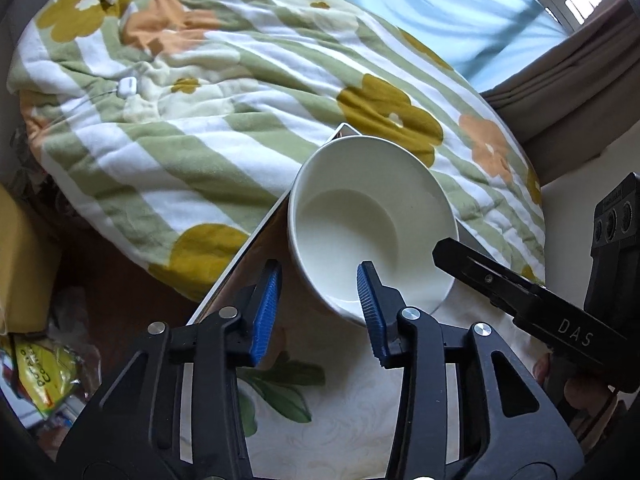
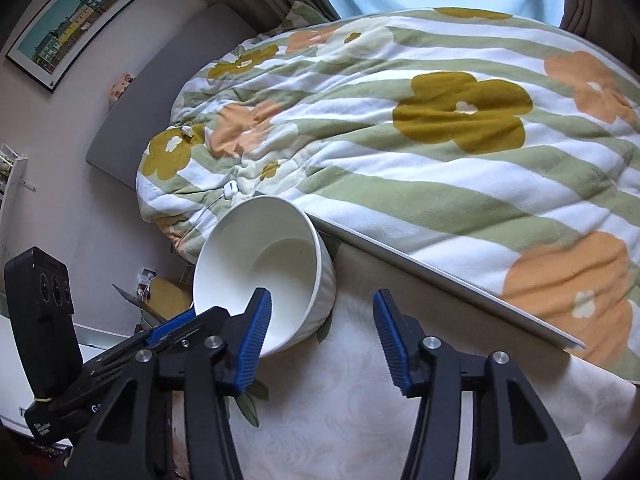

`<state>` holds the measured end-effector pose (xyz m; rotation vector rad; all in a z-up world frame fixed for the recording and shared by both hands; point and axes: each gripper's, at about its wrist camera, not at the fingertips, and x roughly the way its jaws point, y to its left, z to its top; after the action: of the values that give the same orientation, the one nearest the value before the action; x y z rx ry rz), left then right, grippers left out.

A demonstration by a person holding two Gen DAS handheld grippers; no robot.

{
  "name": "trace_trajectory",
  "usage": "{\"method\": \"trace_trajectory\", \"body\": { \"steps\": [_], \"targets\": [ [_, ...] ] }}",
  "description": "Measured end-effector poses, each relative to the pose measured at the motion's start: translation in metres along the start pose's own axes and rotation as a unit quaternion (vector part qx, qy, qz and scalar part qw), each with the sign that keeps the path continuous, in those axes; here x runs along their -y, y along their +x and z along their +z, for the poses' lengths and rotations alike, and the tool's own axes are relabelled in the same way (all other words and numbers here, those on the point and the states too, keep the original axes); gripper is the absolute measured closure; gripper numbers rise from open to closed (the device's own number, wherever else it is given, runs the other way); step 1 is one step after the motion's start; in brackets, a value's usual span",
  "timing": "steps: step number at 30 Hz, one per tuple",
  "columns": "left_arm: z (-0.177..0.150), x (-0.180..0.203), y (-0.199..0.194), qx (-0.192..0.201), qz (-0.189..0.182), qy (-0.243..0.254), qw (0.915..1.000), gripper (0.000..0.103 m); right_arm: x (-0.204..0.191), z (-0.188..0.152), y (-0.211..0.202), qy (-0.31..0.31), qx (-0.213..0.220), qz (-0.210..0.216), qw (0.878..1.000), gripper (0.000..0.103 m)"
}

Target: Organize plates and bowls

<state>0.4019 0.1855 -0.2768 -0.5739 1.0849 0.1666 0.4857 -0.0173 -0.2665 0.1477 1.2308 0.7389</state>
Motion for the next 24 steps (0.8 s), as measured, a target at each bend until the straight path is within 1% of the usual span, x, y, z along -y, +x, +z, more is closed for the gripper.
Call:
{"method": "trace_trajectory", "body": {
  "steps": [1, 2, 4, 6, 7, 8, 13, 18, 24],
  "targets": [
    [0.001, -0.001, 0.003, -0.002, 0.0, -0.001, 1.0, 0.073, 0.0, 0.001, 0.003, 0.001, -0.003, 0.001, 1.0, 0.062],
    [0.002, -0.002, 0.005, -0.004, 0.0, -0.002, 1.0, 0.075, 0.0, 0.003, 0.007, 0.002, -0.004, 0.002, 1.0, 0.068],
    [0.005, -0.004, 0.008, -0.002, -0.002, -0.004, 1.0, 0.079, -0.001, 0.005, 0.014, 0.0, -0.005, -0.001, 1.0, 0.069],
    [0.007, -0.004, 0.009, 0.0, 0.002, -0.001, 1.0, 0.081, -0.003, 0.007, 0.017, -0.004, -0.005, -0.005, 1.0, 0.075],
    [0.008, -0.003, 0.01, 0.001, 0.005, 0.001, 1.0, 0.081, -0.003, 0.007, 0.018, -0.008, -0.007, -0.007, 1.0, 0.083],
    [0.008, -0.002, 0.011, 0.002, 0.008, 0.004, 1.0, 0.082, -0.004, 0.006, 0.02, -0.011, -0.009, -0.006, 1.0, 0.087],
    [0.009, 0.002, 0.01, 0.005, 0.021, 0.019, 0.9996, 0.082, -0.01, 0.005, 0.02, -0.03, -0.002, -0.024, 0.999, 0.087],
    [0.007, 0.009, 0.003, 0.015, 0.031, 0.037, 0.9987, 0.082, -0.01, 0.001, 0.015, -0.03, 0.008, -0.022, 0.999, 0.087],
    [-0.002, 0.028, -0.024, 0.036, 0.038, 0.064, 0.9966, 0.082, -0.014, -0.009, -0.01, -0.023, 0.033, -0.014, 0.999, 0.087]
  ]
}}
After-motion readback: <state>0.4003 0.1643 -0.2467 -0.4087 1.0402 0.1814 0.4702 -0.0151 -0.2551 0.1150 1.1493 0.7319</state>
